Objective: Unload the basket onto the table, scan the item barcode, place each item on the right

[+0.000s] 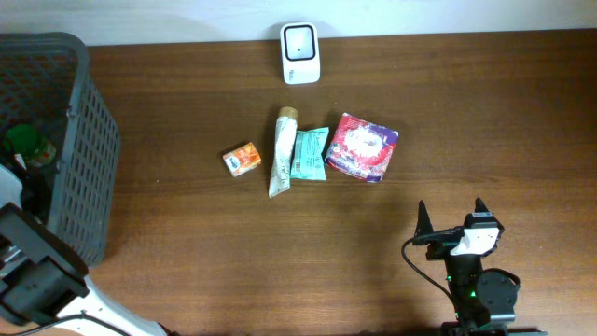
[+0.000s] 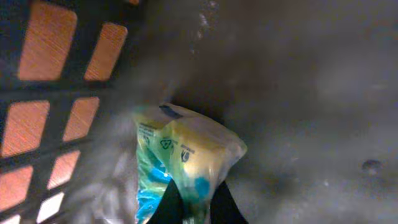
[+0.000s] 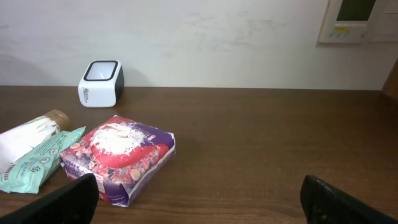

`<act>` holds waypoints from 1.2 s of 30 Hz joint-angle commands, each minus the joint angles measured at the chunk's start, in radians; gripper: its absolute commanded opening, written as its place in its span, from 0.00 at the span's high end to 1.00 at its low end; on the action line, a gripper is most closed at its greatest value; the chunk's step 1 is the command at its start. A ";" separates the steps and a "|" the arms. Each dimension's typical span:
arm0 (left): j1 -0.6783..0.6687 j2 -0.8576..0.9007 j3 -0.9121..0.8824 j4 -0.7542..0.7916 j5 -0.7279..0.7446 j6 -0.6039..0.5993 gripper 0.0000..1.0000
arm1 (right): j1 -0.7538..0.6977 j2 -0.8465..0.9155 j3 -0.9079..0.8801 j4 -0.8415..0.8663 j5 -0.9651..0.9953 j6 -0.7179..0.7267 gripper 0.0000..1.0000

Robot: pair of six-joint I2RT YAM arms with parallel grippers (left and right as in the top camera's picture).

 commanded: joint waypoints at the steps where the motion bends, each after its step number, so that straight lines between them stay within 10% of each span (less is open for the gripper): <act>1: 0.007 -0.082 0.020 -0.100 0.086 -0.198 1.00 | 0.007 -0.006 -0.009 -0.001 0.009 0.007 0.01; 6: 0.007 -0.507 0.069 -0.060 0.510 -0.260 1.00 | 0.007 -0.006 -0.009 -0.001 0.009 0.007 0.01; 11: -0.123 -0.760 0.069 0.074 0.972 -0.702 1.00 | 0.007 -0.006 -0.009 -0.001 0.009 0.007 0.01; 16: -0.784 -0.573 0.059 -0.062 0.543 -0.562 1.00 | 0.007 -0.006 -0.009 -0.001 0.009 0.007 0.01; 20: -1.064 -0.246 0.059 -0.073 0.168 -0.562 1.00 | 0.007 -0.006 -0.009 -0.001 0.009 0.007 0.01; 26: -1.097 0.008 0.060 -0.046 0.113 -0.562 0.76 | 0.007 -0.006 -0.009 -0.001 0.009 0.007 0.01; 32: -1.036 -0.132 0.481 -0.255 0.106 -0.562 0.00 | 0.007 -0.006 -0.009 -0.001 0.009 0.007 0.01; 36: -0.763 -0.350 0.656 -0.258 -0.113 -0.562 0.01 | 0.007 -0.006 -0.009 -0.001 0.009 0.007 0.01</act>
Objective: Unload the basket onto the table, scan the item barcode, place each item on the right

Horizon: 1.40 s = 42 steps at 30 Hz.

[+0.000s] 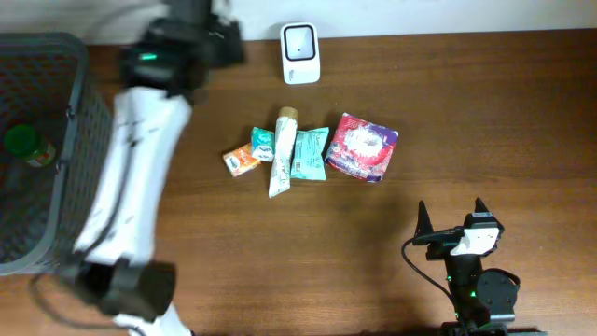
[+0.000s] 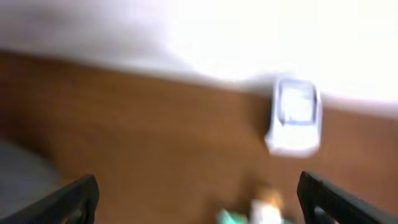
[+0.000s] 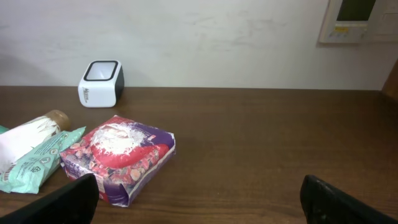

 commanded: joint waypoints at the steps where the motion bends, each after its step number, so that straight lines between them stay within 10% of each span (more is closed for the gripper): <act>1: 0.266 -0.170 0.060 -0.012 -0.179 0.002 0.01 | 0.007 -0.006 -0.009 -0.002 0.008 0.008 0.01; 8: 0.717 -0.014 0.055 -0.173 -0.167 0.002 0.00 | 0.007 -0.006 -0.009 -0.002 0.008 0.008 0.01; 14: 0.759 0.252 0.055 -0.165 0.015 0.218 0.00 | 0.007 -0.006 -0.009 -0.002 0.008 0.008 0.01; 38: 0.833 0.487 0.013 0.102 0.069 0.221 0.03 | 0.007 -0.006 -0.009 -0.002 0.008 0.008 0.01; 42: 0.835 0.487 -0.010 0.105 0.129 0.221 0.27 | 0.007 -0.006 -0.009 -0.002 0.008 0.008 0.01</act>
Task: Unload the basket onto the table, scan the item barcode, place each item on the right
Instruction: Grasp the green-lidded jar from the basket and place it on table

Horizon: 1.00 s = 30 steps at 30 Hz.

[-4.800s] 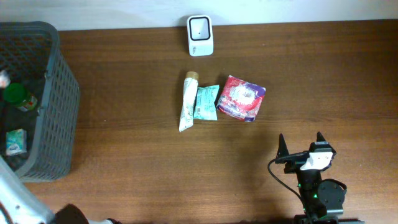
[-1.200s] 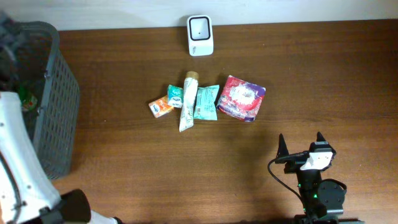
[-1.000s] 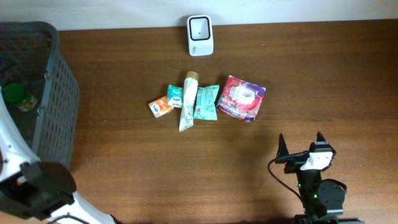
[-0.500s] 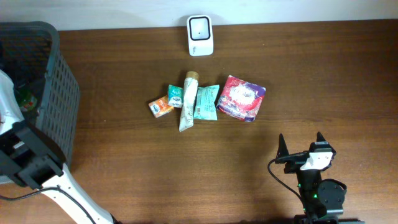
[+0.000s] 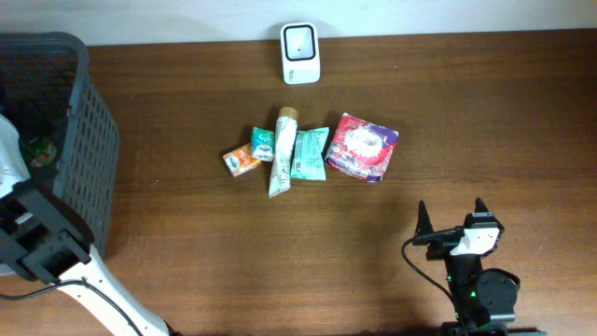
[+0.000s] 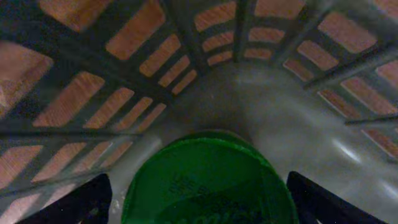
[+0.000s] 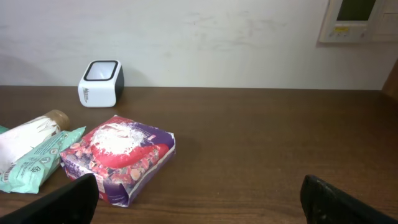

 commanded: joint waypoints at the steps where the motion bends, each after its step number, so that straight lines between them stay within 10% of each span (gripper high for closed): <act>1: 0.012 0.016 -0.016 0.005 0.076 0.002 0.30 | 0.007 -0.006 -0.009 -0.001 0.008 0.007 0.01; 8: 0.012 0.016 -0.071 0.017 0.115 0.002 0.11 | 0.007 -0.006 -0.009 -0.001 0.008 0.007 0.01; 11: 0.012 0.016 -0.070 0.050 0.115 0.002 0.36 | 0.007 -0.006 -0.009 -0.001 0.008 0.007 0.01; 17: 0.011 -0.103 -0.069 0.019 0.117 0.002 0.50 | 0.007 -0.006 -0.009 -0.001 0.008 0.007 0.01; 30: 0.008 -0.784 -0.069 0.016 0.554 -0.116 0.49 | 0.007 -0.006 -0.009 -0.001 0.008 0.007 0.01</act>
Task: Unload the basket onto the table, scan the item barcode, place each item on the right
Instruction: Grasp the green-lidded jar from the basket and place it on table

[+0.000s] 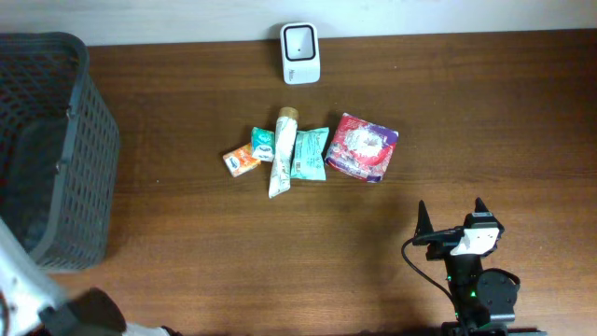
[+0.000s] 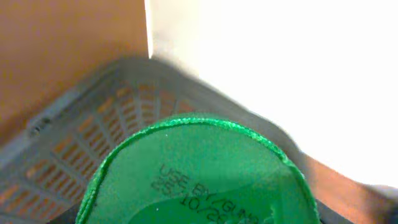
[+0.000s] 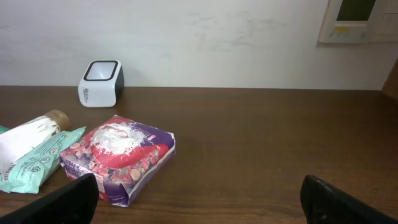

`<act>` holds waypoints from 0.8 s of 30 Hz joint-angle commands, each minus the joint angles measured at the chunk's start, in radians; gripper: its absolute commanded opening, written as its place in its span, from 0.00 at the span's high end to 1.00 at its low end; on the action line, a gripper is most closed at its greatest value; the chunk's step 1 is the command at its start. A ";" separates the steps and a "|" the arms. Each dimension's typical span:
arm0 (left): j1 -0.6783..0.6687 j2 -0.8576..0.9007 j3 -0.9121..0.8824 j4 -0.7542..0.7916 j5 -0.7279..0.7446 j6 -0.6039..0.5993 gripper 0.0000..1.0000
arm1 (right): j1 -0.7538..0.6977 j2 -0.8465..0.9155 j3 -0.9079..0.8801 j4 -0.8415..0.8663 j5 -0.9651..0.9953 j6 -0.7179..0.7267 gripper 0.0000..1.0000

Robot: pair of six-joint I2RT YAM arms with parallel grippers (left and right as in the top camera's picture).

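A green lid printed with a use-by date fills the lower left wrist view, held close to the camera with the grey basket and the wall behind it. My left gripper's fingers are hidden behind the lid. Only part of the left arm shows at the bottom left of the overhead view. The white scanner stands at the table's far edge. My right gripper rests open near the front right, holding nothing.
Mid-table lie an orange box, a small teal packet, a white tube, a teal pouch and a purple-red pack. The grey basket stands at the left edge.
The left gripper was open around the green lid on the basket floor. Now the lid is up against the camera, above the basket, and no green item shows in the basket from overhead.
The left gripper was first shut on a yellow-green packet inside the basket. Then the arm was over the table near the scanner, open, with a new small teal packet beside the tube. Then it was back in the basket around the green lid, now lifted. The right arm stayed still.
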 commanded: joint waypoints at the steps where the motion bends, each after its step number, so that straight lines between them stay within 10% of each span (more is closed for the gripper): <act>1: -0.005 -0.142 0.011 0.025 0.275 -0.115 0.49 | 0.007 -0.006 -0.009 -0.002 0.009 0.007 0.01; 6: -0.328 -0.134 0.010 0.002 0.380 -0.120 0.50 | 0.007 -0.006 -0.009 -0.002 0.009 0.007 0.01; 12: -0.717 0.108 0.010 -0.203 -0.145 -0.120 0.53 | 0.007 -0.006 -0.009 -0.002 0.009 0.007 0.01; 24: -0.810 0.625 0.009 -0.204 -0.237 -0.121 0.51 | 0.007 -0.006 -0.009 -0.002 0.009 0.007 0.01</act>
